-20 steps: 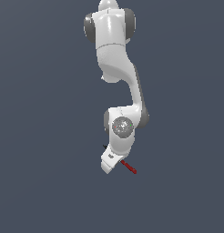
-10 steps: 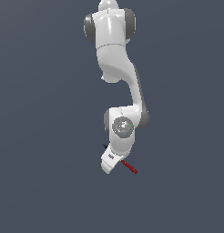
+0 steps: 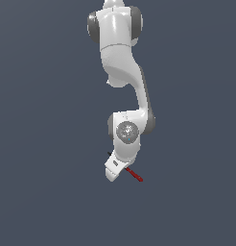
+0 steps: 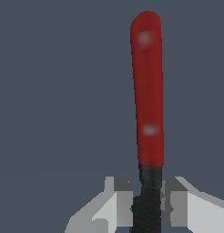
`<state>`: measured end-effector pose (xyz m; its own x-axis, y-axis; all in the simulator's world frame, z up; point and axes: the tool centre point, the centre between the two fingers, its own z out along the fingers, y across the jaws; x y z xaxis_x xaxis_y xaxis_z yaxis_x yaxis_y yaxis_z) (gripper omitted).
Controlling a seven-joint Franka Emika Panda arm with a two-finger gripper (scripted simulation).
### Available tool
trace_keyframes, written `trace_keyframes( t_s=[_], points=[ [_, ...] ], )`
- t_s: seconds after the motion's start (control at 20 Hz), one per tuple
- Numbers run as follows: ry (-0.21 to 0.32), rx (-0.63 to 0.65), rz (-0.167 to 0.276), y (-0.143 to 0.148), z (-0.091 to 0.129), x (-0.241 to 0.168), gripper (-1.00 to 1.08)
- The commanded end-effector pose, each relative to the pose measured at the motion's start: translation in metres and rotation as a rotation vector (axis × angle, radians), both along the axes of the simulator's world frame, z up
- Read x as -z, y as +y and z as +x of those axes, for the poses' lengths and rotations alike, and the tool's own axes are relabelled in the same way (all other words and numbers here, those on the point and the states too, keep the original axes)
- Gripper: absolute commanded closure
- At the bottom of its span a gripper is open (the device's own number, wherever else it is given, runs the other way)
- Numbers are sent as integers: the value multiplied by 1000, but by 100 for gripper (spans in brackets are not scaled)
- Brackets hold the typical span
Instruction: Pick up the object and move it to a goal position.
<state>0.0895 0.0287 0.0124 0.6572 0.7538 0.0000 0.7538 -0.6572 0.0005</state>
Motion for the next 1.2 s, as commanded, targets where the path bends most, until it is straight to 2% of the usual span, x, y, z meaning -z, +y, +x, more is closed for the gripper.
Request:
trace_keyframes(
  t_s=[0.0,0.45,1.15],
  points=[
    [-1,0,0,-5,-4,-3,108],
    [-1,1,0,-34,-34,-19,108],
    [0,1,-1,-115,-114,-64,108]
  ],
)
